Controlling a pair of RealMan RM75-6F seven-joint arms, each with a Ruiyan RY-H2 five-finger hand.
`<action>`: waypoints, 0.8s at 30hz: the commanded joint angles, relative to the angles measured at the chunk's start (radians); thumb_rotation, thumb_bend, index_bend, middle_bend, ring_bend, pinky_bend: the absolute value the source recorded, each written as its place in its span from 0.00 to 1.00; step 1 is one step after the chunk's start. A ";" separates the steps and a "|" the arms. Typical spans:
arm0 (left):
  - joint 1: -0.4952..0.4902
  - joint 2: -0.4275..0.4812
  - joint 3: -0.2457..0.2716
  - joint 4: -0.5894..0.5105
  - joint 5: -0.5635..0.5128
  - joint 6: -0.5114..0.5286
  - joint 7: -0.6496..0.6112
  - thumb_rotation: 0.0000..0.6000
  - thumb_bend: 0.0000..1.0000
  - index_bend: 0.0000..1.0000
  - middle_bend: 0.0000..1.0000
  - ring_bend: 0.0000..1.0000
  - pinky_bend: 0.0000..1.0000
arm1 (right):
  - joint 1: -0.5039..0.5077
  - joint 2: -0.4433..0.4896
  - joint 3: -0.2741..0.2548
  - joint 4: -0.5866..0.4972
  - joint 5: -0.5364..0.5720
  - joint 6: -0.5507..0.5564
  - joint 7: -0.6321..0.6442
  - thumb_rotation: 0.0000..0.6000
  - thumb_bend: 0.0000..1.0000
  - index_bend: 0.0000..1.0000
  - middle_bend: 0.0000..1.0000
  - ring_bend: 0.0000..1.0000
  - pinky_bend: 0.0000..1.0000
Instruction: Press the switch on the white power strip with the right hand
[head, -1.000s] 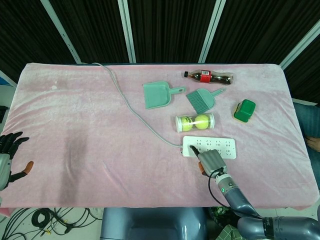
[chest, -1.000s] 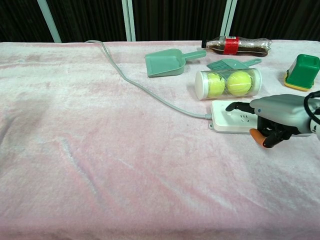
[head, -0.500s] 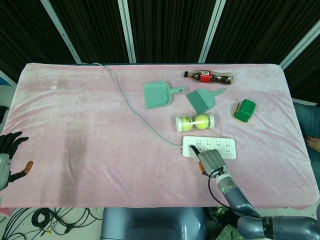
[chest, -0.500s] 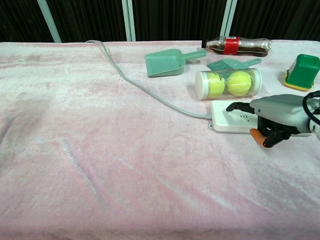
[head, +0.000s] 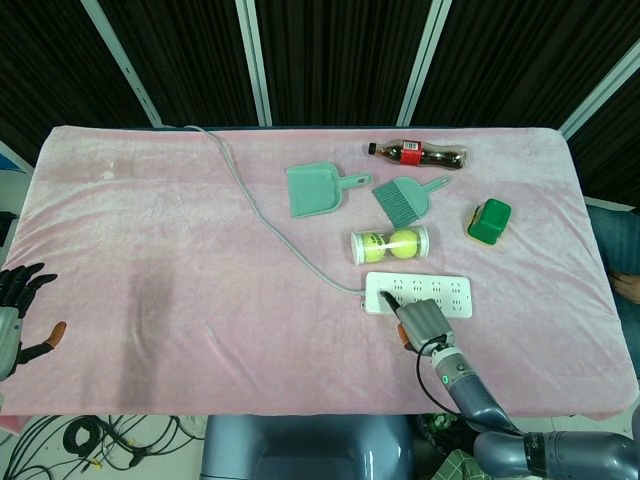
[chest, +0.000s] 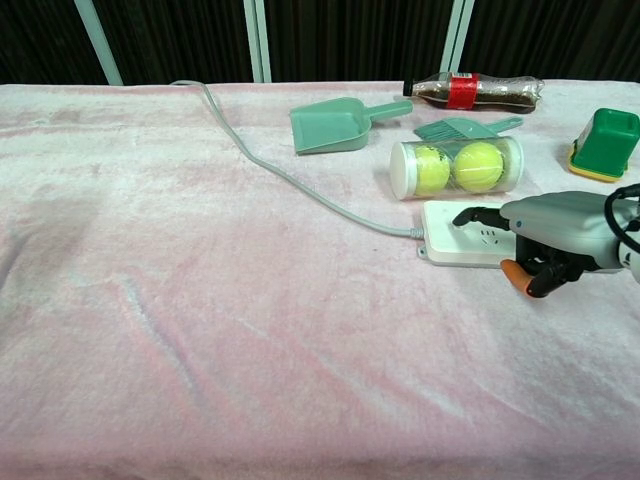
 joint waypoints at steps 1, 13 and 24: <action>0.000 0.000 0.000 0.000 -0.001 0.000 0.000 1.00 0.31 0.20 0.11 0.05 0.08 | 0.000 0.000 -0.001 0.003 0.003 -0.001 0.001 1.00 0.64 0.04 0.99 1.00 1.00; -0.001 0.001 -0.001 -0.001 -0.005 -0.004 0.000 1.00 0.31 0.20 0.11 0.06 0.08 | 0.000 -0.001 -0.006 0.013 0.005 -0.013 0.009 1.00 0.64 0.13 0.99 1.00 1.00; -0.001 0.003 -0.001 -0.002 -0.005 -0.005 -0.003 1.00 0.31 0.20 0.11 0.06 0.08 | 0.001 -0.010 -0.013 0.027 0.007 -0.019 0.006 1.00 0.64 0.29 0.99 1.00 1.00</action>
